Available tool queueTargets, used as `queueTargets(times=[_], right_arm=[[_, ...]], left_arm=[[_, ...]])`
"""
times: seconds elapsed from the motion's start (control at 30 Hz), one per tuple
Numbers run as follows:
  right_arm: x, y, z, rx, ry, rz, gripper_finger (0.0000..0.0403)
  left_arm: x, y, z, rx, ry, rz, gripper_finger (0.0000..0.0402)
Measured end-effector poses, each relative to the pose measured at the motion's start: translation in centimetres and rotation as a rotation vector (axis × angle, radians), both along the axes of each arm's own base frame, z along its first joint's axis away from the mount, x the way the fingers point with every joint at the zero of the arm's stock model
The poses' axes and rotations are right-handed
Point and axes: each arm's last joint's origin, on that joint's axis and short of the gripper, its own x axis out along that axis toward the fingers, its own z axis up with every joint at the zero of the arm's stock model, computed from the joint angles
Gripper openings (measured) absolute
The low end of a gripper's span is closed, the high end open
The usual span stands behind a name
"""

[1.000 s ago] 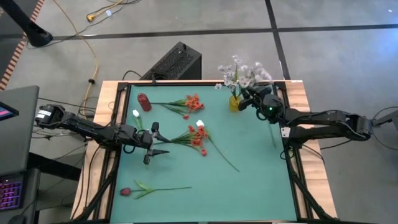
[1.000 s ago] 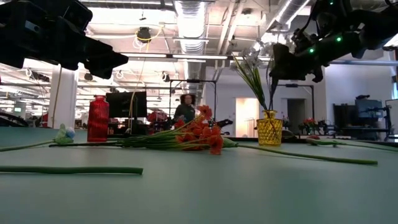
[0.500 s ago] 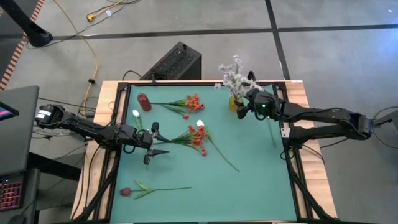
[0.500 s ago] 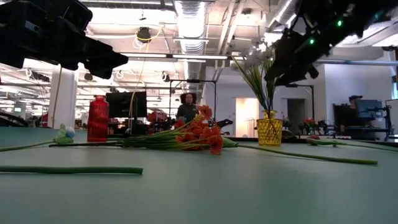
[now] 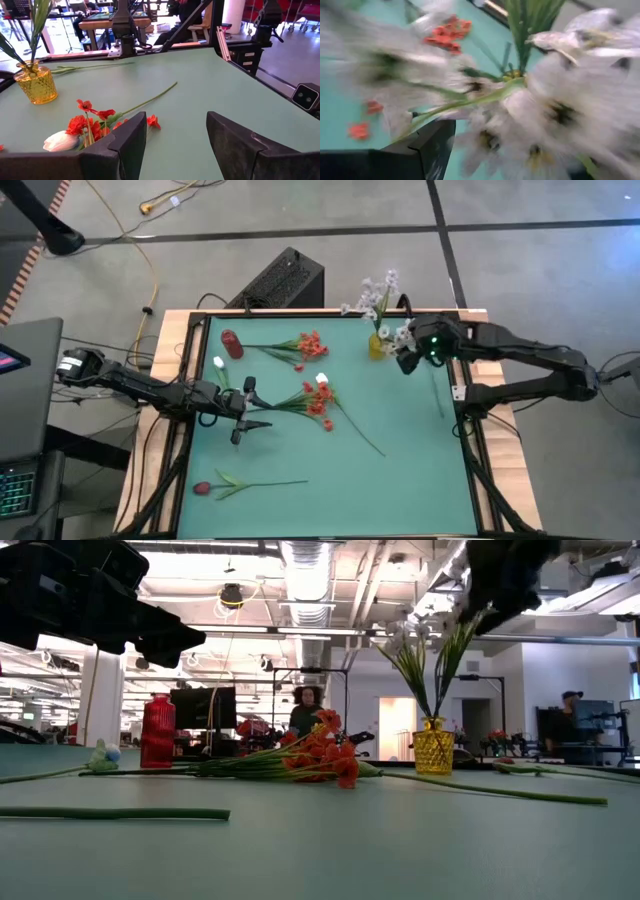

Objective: Sort flowers into vase by color
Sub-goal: Put the white flowers into the yellow vase

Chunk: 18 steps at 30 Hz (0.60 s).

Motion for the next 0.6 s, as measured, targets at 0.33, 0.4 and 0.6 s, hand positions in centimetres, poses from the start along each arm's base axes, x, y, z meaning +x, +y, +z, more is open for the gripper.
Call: queueTargets(times=[0.33, 0.4, 0.6], right_arm=[[0.8, -0.5, 1.2, -0.018, -0.021, -0.048, 0.0302], [1.6, -1.2, 0.5, -0.036, 0.020, -0.085, 0.0302], [4.3, -3.5, -1.7, 0.024, 0.139, -0.085, 0.0302]], left_arm=[[0.0, 0.0, 0.0, 0.000, 0.000, 0.000, 0.0196], [0.0, 0.0, 0.0, 0.000, -0.001, 0.000, 0.0196], [0.0, 0.0, 0.0, -0.009, 0.001, 0.001, 0.0196]])
